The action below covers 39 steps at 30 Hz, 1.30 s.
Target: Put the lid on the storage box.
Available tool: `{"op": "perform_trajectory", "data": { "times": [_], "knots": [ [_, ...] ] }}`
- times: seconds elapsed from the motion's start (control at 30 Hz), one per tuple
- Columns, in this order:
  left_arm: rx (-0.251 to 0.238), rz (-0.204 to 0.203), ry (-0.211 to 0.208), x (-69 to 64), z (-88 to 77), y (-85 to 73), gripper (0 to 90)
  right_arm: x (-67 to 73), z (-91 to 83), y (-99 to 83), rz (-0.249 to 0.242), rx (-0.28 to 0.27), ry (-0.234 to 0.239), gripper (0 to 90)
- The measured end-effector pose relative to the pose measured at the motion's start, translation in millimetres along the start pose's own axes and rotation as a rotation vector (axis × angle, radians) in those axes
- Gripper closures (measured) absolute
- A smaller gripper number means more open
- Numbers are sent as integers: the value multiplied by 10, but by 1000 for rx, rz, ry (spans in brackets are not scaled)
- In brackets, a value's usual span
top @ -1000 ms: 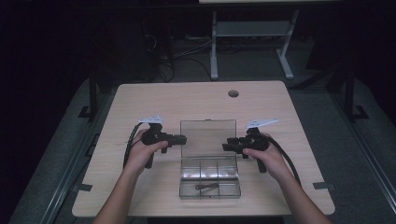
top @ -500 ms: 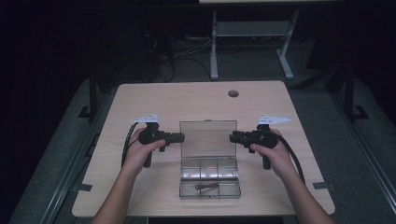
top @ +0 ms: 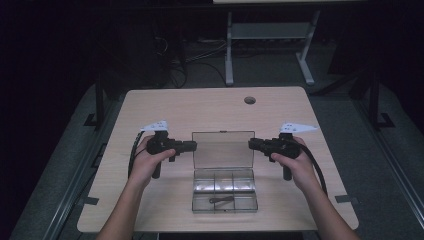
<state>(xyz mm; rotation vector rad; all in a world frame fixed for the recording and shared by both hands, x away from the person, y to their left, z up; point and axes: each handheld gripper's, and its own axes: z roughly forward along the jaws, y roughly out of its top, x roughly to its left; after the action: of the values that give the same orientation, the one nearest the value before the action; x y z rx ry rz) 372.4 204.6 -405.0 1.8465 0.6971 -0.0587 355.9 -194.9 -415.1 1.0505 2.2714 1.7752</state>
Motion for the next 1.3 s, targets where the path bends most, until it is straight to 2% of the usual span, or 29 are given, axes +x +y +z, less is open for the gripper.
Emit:
{"op": "perform_trajectory", "data": {
  "times": [0.37, 0.5, 0.7, 1.17, 1.3],
  "knots": [
    [-27, 34, -3, -95, -67, 82, 816, 74, -96, 71, -23, -36, 12, 786],
    [-56, 41, -10, -137, -102, 106, 820, 118, -135, 111, -36, -51, 20, 790],
    [-73, 61, -15, -184, -166, 144, 827, 169, -174, 134, -52, -57, 26, 796],
    [-50, 107, -12, -334, -227, 123, 818, 259, -250, 124, -93, -44, 50, 793],
    [-43, 110, -14, -376, -236, 113, 808, 283, -269, 116, -102, -40, 57, 788]
  ]
}}
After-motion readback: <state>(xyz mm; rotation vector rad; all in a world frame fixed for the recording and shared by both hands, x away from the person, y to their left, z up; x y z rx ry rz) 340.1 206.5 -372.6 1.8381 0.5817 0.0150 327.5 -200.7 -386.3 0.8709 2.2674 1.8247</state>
